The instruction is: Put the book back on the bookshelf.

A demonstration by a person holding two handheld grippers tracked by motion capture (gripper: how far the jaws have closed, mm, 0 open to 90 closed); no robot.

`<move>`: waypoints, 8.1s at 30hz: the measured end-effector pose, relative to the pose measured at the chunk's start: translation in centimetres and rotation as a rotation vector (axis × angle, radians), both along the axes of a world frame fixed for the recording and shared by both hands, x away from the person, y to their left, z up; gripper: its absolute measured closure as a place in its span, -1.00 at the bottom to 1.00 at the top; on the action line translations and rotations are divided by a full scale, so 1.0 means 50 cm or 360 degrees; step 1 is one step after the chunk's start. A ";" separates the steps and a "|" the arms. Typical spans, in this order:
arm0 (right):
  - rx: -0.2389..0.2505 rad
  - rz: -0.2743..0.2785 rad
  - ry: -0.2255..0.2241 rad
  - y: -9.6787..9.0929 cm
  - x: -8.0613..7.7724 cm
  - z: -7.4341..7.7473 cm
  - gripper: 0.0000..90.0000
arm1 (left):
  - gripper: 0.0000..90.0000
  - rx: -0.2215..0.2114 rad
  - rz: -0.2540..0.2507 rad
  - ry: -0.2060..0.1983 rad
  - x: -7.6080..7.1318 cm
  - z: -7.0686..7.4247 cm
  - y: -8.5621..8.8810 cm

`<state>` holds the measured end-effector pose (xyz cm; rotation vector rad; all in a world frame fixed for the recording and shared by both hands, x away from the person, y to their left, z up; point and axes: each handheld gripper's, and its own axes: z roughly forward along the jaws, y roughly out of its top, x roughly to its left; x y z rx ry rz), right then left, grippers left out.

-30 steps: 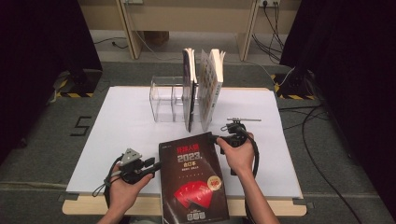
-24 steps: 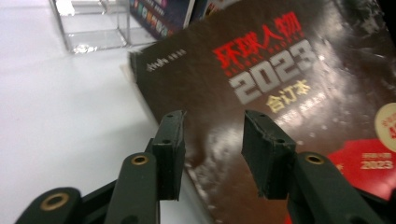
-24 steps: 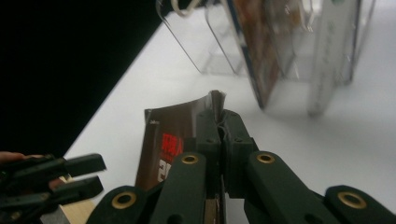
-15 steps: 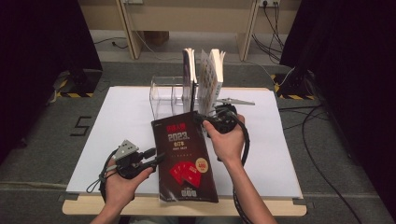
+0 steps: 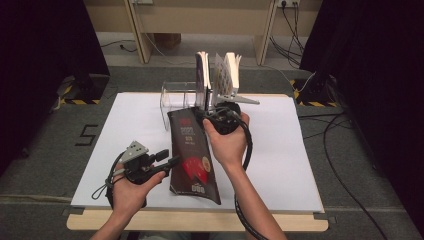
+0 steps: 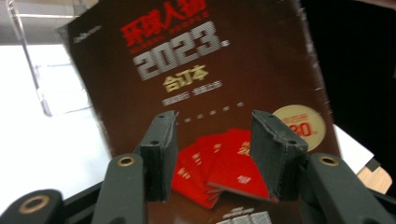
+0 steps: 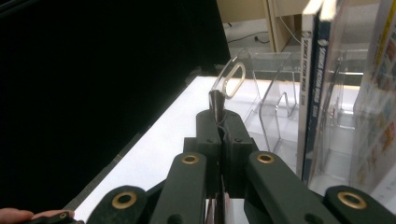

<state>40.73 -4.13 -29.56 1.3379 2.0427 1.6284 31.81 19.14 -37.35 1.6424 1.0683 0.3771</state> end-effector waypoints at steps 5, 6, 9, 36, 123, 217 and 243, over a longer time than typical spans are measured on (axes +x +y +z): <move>-0.0003 -0.0026 -0.0021 0.013 0.006 0.004 0.96 | 0.10 0.0008 -0.0007 -0.0014 0.010 0.013 -0.012; 0.0003 -0.0031 -0.0030 0.016 0.009 0.004 0.96 | 0.10 0.0011 -0.0007 -0.0013 0.016 0.017 -0.017; 0.0001 -0.0044 -0.0053 0.025 0.014 0.007 0.96 | 0.10 0.0018 -0.0011 -0.0018 0.022 0.024 -0.023; -0.0045 -0.0130 -0.0073 0.073 0.038 0.001 0.96 | 0.01 0.0101 -0.0004 0.0021 0.073 0.053 -0.100; 0.0164 -0.0020 -0.0230 0.029 0.003 0.039 0.28 | 0.93 0.0032 0.0119 0.0009 0.047 0.020 -0.018; -0.0091 -0.0621 0.0197 -0.355 -0.123 -0.334 0.32 | 0.93 -0.0053 0.0475 -0.0272 0.218 0.139 0.087; -0.0095 -0.0620 0.0211 -0.364 -0.121 -0.341 0.33 | 0.93 0.0068 0.0624 -0.0393 0.290 0.075 0.075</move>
